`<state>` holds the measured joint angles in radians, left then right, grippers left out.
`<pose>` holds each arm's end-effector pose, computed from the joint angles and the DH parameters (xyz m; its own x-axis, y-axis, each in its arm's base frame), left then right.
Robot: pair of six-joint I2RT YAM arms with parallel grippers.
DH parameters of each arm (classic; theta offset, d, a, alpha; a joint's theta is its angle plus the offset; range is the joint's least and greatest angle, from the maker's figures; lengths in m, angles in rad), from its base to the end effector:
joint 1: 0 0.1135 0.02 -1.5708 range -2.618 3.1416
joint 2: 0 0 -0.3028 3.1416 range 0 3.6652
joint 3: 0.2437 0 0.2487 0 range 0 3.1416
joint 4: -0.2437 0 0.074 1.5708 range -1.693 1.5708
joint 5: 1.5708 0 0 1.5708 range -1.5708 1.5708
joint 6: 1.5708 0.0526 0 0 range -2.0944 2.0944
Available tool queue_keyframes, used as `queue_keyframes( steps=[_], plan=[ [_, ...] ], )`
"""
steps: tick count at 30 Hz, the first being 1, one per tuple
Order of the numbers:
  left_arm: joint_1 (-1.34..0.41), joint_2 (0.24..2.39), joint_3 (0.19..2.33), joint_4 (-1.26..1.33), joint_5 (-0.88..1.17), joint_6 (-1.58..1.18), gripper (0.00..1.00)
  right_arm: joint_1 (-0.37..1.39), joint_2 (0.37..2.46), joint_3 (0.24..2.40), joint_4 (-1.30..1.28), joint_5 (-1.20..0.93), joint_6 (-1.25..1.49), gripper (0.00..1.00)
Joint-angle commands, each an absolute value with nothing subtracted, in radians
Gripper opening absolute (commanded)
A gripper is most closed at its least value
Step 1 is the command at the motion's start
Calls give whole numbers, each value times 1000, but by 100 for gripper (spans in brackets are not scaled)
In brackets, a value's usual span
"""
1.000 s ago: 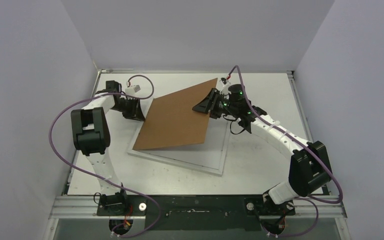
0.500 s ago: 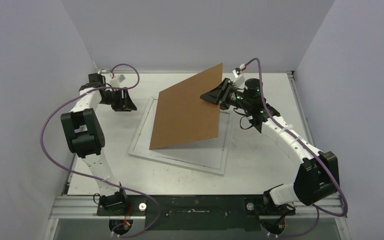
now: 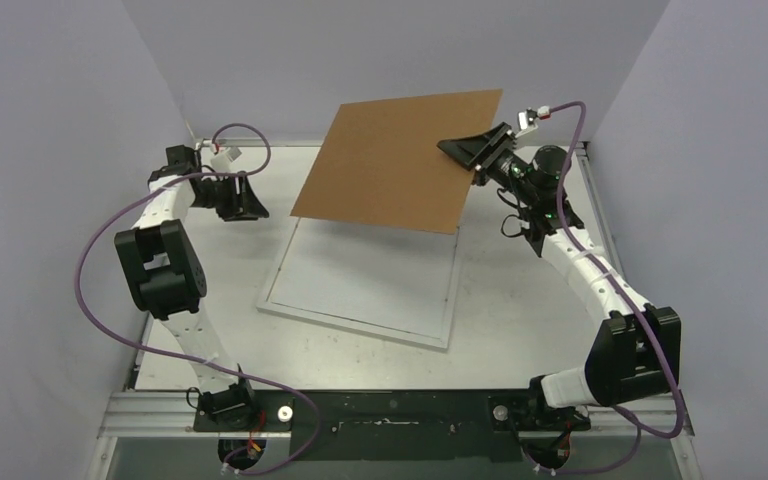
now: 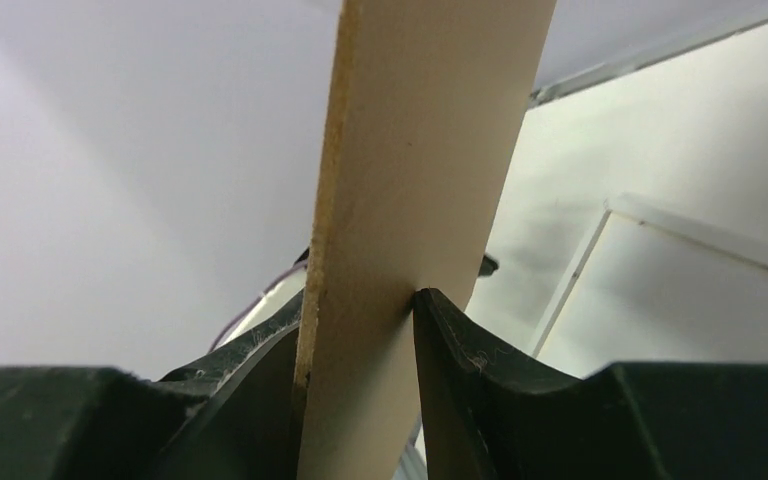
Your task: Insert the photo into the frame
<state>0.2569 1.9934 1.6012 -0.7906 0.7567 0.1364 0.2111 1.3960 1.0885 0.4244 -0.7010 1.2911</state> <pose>0.4276 0.0750 0.2490 -0.8779 -0.1284 -0.4612 0.1876 0.7941 -0.5782 0.3145 0.1021 0.4091 -0.7244 0.5959 -0.3465 -0.3267 0.1457 0.9338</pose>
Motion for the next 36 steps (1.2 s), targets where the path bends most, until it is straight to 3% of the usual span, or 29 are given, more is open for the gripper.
queue_keyframes(
  steps=[1, 7, 12, 21, 25, 36],
  plan=[
    [257, 1944, 1576, -753, 780, 131, 41, 168, 1362, 1105, 506, -563, 1245, 5],
    [237, 1976, 1520, -730, 742, 174, 35, 42, 1293, 899, 568, -441, 1192, 5],
    [223, 1980, 1502, -727, 723, 194, 34, -87, 1294, 730, 750, -458, 1295, 5],
    [206, 1970, 1490, -720, 690, 200, 34, -151, 1272, 578, 790, -436, 1294, 5],
    [205, 1978, 1483, -725, 684, 205, 34, -164, 1279, 555, 639, -385, 1164, 13],
    [207, 1987, 1478, -733, 683, 210, 34, -214, 1451, 470, 636, -401, 1105, 24]
  ],
)
